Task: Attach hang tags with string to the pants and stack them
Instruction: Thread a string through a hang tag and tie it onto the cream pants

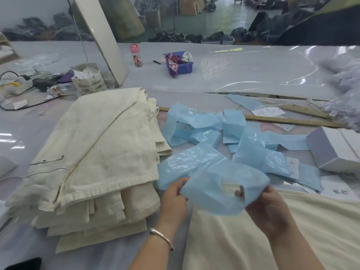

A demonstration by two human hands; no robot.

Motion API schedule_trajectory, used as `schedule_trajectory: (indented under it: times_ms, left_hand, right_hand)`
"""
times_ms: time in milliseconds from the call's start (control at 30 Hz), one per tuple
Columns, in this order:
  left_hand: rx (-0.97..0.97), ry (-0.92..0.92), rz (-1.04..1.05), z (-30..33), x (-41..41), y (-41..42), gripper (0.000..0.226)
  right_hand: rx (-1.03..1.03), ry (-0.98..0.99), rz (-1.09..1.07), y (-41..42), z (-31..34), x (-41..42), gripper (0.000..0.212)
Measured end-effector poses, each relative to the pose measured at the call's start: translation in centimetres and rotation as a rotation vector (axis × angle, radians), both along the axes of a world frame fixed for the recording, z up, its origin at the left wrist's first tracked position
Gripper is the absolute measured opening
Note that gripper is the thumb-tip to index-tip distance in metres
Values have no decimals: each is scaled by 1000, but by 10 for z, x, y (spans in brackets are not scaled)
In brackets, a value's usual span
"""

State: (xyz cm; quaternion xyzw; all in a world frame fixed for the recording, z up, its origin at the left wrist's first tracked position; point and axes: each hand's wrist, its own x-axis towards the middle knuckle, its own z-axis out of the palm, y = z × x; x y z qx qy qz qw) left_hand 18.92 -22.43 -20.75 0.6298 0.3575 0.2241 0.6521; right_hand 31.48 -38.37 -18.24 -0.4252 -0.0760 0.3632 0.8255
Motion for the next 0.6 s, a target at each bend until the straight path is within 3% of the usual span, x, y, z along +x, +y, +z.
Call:
schedule_trajectory:
  times_ms: [67,133,200,267,333,400,433,467,500,600]
  left_hand:
    - [-230,16,42,-5,-6,-5,34]
    - [-588,-47,14,-6,-10,-13,24]
    - [-819,-60,-100,-6,-12,-19,56]
    - [-757,-3,-216,-4,-11,-25,63]
    - [-562,85,-277,1,-9,-32,65]
    - [-383,148,-295,1,-7,-37,68]
    - [-320,153,-283,-1,-6,-39,59]
    - [-273,143,-265,-1,-6,-41,44]
    - [-232,120,-265,0,-7,-42,32]
    - [-155,2,-304,2,-14,-46,17]
  right_hand:
    - [-131,-22,-18,-12,-17,-15,41]
    - [-272,-91,33,-20,-32,-33,39]
    - [-458,-276,115,-24,-42,-49,37]
    - [-590,-493,181,-27,-46,-59,30]
    - [-769,-796,305,-28,-49,-60,21]
    - [-964,-1135,501,-28,-51,-57,27]
    - [-1000,-1234,531,-28,-52,-55,29]
    - [-960,-1201,501,-29,-52,-54,30]
    - [-843,-1022,389,-30,-51,-53,35]
    - [-268,-122,35,-41,-44,-30,52]
